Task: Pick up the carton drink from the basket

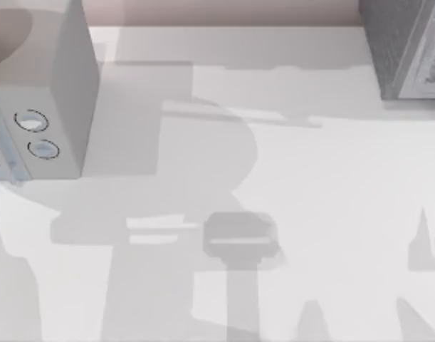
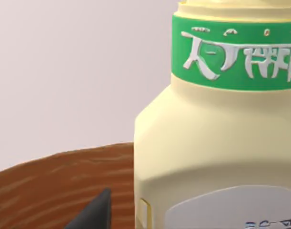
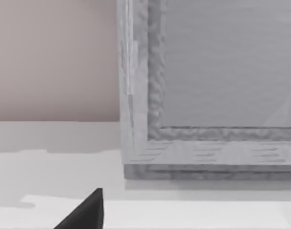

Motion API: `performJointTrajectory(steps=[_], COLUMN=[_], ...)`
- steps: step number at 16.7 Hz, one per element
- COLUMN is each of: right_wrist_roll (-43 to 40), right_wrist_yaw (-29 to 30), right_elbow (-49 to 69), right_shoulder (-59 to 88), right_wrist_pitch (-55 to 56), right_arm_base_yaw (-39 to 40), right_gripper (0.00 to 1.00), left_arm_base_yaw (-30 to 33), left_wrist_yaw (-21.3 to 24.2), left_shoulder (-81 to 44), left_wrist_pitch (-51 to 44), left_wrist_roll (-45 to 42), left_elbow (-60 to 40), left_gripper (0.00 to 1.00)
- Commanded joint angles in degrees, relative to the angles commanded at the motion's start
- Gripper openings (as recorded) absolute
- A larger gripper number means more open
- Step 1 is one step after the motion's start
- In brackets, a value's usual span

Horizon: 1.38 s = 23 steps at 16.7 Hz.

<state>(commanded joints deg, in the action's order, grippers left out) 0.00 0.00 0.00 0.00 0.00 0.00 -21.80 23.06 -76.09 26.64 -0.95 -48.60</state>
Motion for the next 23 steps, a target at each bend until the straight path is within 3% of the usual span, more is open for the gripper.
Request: performJointTrajectory(steps=[19, 23], right_wrist_roll=[0.0, 0.0], right_wrist_yaw=[0.0, 0.0], right_elbow=[0.0, 0.0], right_shoulder=[0.0, 0.0], right_wrist_pitch=[0.0, 0.0], right_arm_base_yaw=[0.0, 0.0], right_gripper=[1.0, 1.0], left_arm_base_yaw=[3.53, 3.53], left_wrist_yaw=[-3.36, -3.36], left_shoulder=[-10.71, -10.71], left_wrist_pitch=[1.88, 1.88], left_wrist_roll=[0.02, 0.02], left_elbow=[-8.89, -8.89], left_gripper=[1.0, 0.7])
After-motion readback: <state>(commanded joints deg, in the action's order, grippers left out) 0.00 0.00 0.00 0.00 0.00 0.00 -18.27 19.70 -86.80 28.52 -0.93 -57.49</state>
